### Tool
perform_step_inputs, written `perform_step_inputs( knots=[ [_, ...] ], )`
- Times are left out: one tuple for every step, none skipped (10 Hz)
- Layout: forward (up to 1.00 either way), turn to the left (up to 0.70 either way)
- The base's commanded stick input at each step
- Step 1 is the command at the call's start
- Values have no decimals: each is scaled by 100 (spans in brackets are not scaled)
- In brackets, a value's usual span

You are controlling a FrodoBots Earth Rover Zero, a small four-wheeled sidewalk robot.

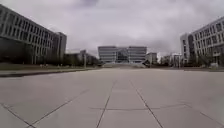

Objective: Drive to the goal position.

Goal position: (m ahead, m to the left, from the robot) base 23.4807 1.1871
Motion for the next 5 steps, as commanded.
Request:
perform_step_inputs(
  knots=[
    [100, -39],
    [100, -2],
    [100, 0],
    [100, 0],
    [100, 0]
  ],
)
